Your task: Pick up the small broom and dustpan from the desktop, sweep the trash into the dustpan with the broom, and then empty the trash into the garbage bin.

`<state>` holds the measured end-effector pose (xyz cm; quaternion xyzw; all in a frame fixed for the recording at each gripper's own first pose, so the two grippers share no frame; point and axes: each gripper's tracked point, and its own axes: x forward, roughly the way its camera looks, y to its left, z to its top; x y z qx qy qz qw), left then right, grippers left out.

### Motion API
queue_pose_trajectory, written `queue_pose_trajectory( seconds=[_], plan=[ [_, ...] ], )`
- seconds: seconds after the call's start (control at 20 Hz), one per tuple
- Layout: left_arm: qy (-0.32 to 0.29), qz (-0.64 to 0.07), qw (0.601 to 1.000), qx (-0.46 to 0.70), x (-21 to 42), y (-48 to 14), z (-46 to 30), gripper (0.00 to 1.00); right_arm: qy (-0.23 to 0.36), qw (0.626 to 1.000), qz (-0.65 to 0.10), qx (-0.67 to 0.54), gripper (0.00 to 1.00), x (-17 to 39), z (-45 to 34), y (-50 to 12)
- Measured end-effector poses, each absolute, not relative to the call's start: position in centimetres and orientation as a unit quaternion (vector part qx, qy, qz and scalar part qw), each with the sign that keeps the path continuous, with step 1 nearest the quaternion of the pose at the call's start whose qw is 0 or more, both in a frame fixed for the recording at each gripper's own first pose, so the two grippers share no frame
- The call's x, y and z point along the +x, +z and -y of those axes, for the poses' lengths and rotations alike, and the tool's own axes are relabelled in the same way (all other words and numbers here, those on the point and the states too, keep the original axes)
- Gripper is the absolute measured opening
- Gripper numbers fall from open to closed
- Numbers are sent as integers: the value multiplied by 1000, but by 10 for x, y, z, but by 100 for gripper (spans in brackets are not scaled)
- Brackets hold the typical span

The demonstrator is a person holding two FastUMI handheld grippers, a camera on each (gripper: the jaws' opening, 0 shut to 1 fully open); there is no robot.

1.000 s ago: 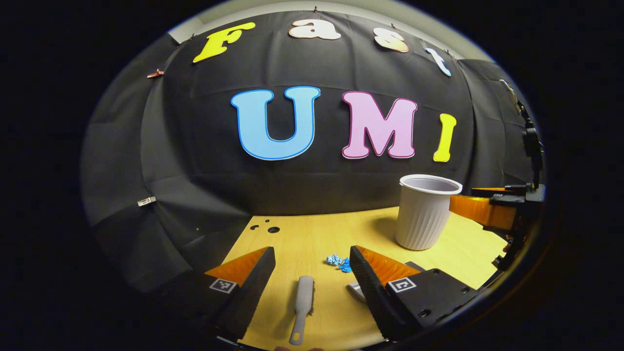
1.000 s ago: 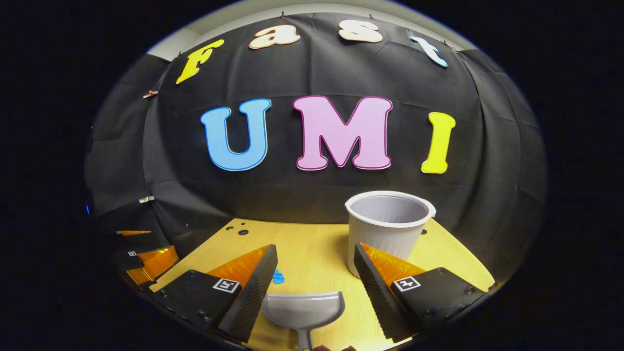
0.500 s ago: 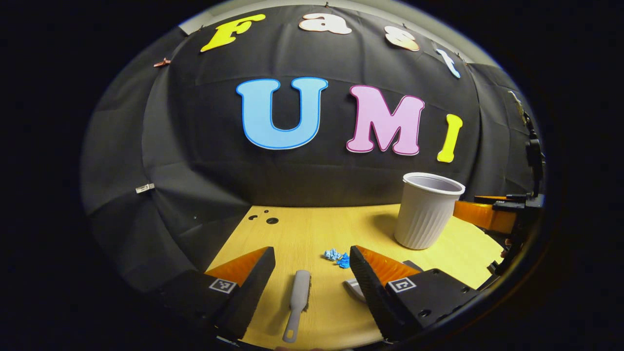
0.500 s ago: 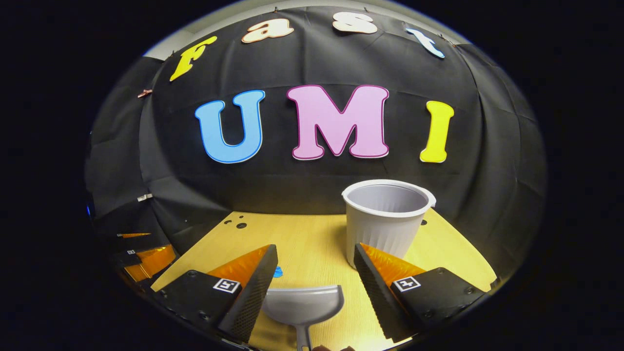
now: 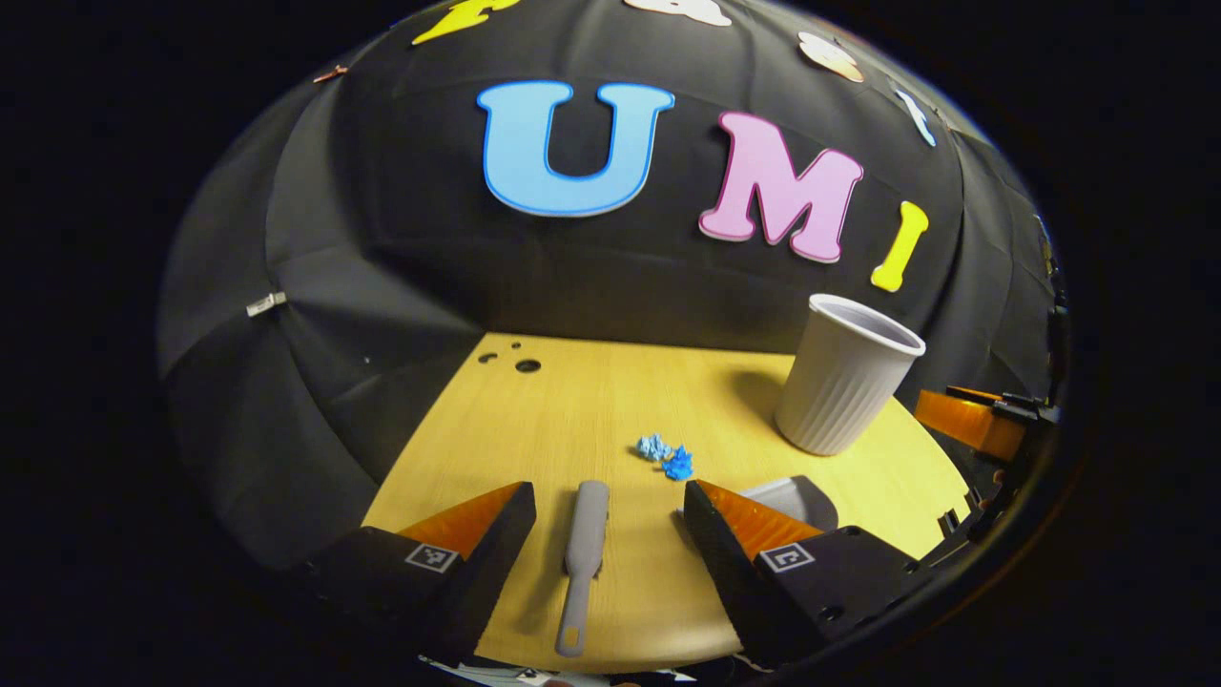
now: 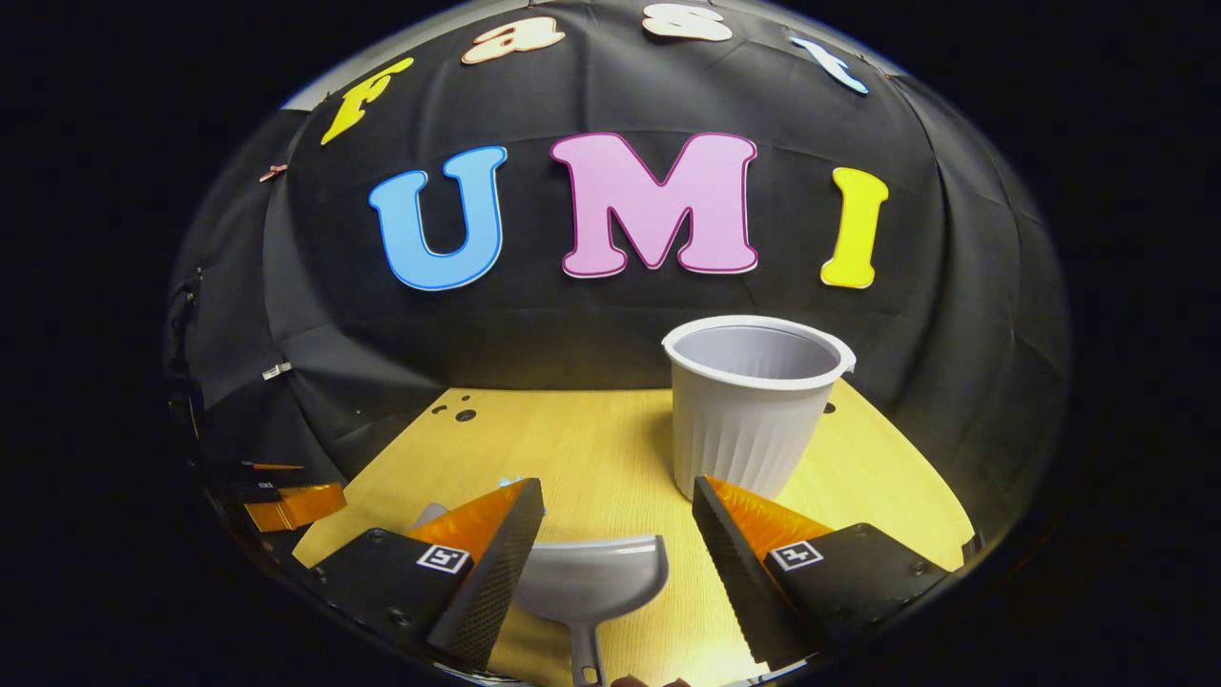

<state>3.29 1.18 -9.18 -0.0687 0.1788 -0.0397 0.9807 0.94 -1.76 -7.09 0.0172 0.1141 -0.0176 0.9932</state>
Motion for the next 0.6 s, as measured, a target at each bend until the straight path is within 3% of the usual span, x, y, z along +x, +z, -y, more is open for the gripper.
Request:
queue_pose_trajectory(
  seconds=[0.6],
  plan=[
    [-67,-426,900,-69,41,-226,-11,96,-26,980,-189,49,99,11,36,-125]
  ],
)
